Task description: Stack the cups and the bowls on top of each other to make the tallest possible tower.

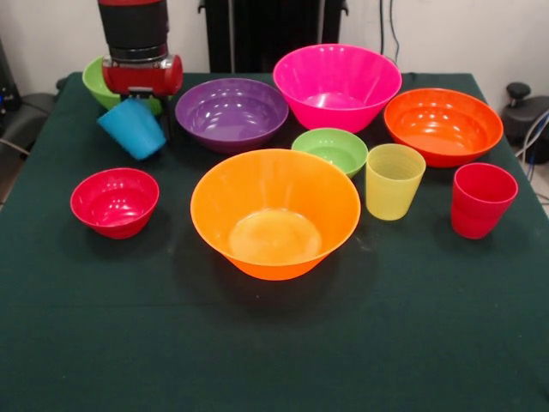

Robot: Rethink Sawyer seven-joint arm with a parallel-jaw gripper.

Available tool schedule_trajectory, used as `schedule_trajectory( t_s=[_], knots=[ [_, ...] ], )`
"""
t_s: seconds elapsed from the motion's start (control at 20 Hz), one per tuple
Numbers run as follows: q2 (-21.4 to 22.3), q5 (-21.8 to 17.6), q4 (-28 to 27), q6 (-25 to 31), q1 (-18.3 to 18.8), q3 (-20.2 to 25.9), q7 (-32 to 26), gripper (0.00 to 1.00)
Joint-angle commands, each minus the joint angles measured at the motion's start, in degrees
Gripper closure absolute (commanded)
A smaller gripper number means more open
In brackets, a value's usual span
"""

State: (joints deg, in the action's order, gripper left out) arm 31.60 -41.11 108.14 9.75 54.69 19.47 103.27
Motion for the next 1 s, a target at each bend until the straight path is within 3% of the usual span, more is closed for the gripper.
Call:
schedule_trajectory(
  t_s=[0.05,0.55,1.0],
  knots=[
    [-2.13,0.5,-4.56,2.37,-1.76,4.54,0.29,0.0],
    [-2.06,0.6,-4.47,0.83,-4.24,2.92,2.59,0.0],
    [-2.51,-0.63,-2.21,-3.94,-6.44,-0.89,5.83,0.0]
  ],
)
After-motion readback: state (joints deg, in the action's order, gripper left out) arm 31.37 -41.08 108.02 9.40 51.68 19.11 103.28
